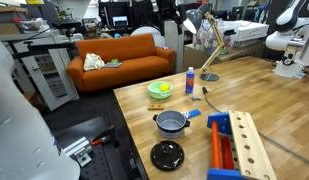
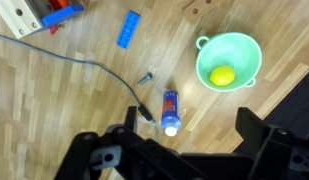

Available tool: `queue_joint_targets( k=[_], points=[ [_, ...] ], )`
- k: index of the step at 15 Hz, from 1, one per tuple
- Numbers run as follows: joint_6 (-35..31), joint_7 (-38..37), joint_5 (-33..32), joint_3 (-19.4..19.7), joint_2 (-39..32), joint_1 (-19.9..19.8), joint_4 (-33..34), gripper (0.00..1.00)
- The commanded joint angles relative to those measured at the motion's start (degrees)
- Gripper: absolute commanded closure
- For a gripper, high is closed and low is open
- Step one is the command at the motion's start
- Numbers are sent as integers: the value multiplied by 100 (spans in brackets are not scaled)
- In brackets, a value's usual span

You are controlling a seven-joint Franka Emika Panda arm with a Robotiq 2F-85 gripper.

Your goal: Move the blue bottle forward

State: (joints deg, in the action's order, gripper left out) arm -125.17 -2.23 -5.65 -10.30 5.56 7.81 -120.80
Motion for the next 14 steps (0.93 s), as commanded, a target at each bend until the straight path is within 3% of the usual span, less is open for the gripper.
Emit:
queue_joint_targets(
  k=[1,4,5,14],
  points=[
    [22,85,-298,-53,-723,119,777,0],
    [41,81,-486,-69,-1230,269,1271,0],
    [-41,4,-373,-38,-1002,268,980,0],
    [47,-241,-584,12,-1433,331,1451,0]
  ],
)
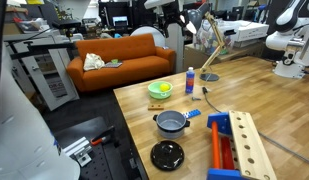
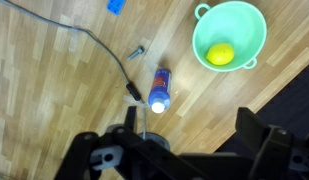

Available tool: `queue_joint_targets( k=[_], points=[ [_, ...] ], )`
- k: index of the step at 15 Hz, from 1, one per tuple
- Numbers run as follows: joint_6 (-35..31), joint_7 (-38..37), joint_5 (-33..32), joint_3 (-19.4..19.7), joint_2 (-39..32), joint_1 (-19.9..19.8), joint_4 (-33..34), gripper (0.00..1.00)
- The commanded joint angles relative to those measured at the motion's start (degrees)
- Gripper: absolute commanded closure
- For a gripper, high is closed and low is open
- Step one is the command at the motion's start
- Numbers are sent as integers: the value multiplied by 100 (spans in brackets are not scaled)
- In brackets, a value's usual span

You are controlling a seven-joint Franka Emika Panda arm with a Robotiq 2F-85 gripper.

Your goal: Move the blue bottle forward

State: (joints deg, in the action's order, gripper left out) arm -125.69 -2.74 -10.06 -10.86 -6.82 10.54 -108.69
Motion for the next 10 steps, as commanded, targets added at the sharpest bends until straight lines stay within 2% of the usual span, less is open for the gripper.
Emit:
queue_joint_targets(
  k=[1,6,9,10],
  points=[
    [86,-182,-74,66,-322,53,346,0],
    [307,105,479,34,-1162,44,1070,0],
    [400,65,266,144,-1721,125,1540,0],
    [81,-17,357,127,-1447,102,1114,0]
  ],
)
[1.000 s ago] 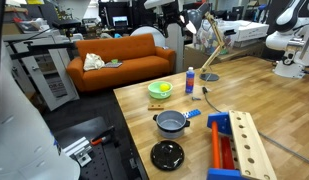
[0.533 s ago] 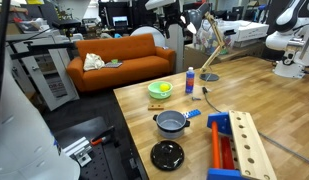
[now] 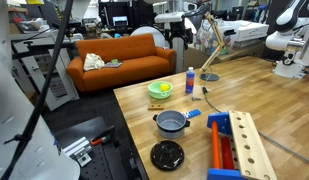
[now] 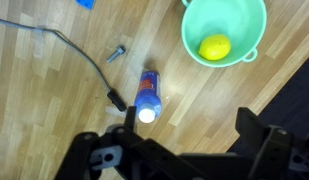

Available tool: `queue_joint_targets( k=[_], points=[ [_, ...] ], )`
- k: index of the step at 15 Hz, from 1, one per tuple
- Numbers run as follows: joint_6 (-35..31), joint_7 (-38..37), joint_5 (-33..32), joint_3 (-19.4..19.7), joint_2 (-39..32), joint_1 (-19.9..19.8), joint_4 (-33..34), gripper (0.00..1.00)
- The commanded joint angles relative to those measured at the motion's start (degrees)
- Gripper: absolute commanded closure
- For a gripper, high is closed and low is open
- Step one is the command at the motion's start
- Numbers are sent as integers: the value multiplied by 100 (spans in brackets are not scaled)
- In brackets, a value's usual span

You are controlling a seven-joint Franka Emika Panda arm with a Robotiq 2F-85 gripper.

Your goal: Move the blue bottle forward

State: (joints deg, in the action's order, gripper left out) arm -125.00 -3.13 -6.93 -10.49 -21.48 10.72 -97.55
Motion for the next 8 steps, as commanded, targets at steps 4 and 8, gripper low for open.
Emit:
queue_joint_targets(
  k=[4,8],
  points=[
    [128,37,29,118,-273,114,341,0],
    [189,37,28,118,-274,122,383,0]
  ],
)
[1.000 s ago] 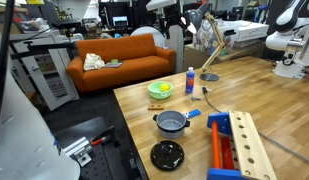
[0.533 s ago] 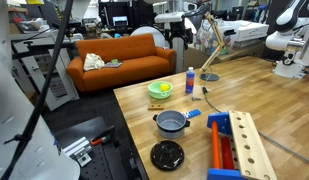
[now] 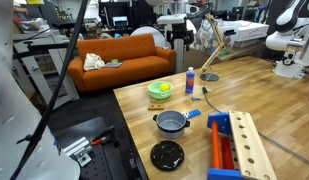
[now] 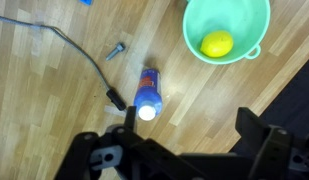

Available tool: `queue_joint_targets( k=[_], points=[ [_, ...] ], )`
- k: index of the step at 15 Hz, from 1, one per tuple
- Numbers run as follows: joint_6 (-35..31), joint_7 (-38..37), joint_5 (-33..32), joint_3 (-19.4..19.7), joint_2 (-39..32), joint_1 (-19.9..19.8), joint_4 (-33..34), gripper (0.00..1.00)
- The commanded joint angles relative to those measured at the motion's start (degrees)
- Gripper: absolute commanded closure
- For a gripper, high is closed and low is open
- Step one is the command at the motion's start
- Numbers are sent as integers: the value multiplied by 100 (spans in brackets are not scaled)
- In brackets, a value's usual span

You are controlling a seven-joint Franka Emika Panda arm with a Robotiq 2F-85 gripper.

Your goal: Move the blue bottle forward

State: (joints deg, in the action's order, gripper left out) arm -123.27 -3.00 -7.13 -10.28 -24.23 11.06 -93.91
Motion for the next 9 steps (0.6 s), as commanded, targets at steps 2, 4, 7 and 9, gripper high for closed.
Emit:
queue_joint_targets(
  k=[2,4,7,9],
  points=[
    [-45,-63,34,129,-50,92,32,0],
    [-219,-46,-44,184,-201,89,128,0],
    [-213,26,-64,287,-517,71,384,0],
    [-149,75,12,297,-782,73,640,0]
  ],
)
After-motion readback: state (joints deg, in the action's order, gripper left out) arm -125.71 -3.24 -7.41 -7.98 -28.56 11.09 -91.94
